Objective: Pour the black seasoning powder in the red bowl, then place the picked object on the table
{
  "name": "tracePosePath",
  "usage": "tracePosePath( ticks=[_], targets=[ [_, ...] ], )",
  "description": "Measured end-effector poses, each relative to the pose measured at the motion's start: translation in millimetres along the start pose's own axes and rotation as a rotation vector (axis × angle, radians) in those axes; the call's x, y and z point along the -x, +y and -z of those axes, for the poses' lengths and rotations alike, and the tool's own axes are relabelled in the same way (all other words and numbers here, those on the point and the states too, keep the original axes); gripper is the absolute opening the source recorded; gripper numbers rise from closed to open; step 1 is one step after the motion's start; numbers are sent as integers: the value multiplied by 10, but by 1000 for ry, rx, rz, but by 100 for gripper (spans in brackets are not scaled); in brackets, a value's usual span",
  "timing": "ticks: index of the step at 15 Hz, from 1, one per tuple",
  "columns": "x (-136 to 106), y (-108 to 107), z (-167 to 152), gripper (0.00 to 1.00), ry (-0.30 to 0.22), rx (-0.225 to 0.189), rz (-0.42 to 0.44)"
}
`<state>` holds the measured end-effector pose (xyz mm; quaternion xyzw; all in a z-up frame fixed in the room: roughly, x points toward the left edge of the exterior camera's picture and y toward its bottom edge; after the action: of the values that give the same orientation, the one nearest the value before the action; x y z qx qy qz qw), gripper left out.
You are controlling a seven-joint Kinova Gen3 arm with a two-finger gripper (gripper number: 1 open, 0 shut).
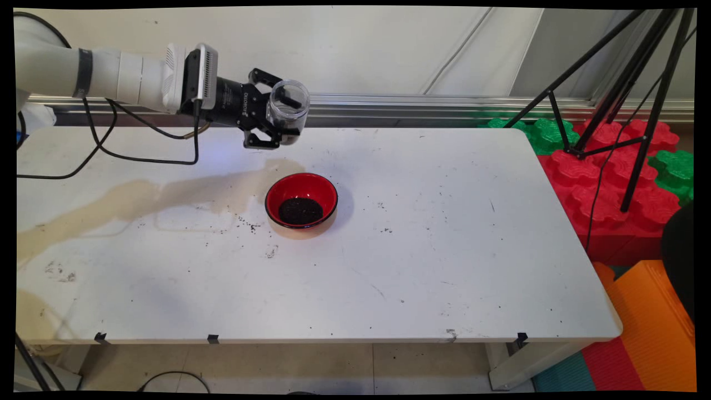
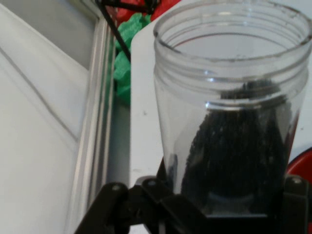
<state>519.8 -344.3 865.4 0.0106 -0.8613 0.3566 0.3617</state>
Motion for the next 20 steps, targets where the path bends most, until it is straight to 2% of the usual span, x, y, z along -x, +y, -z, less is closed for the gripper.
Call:
tracePosePath(
  ticks=[4,9,15,20],
  targets=[
    [-91,85,-2,0,32,51,148],
    [-192,227,-6,0,75,114,291],
    [-269,496,-31,0,132,198,420],
    [-240,769,-111,0,168,253,489]
  ],
)
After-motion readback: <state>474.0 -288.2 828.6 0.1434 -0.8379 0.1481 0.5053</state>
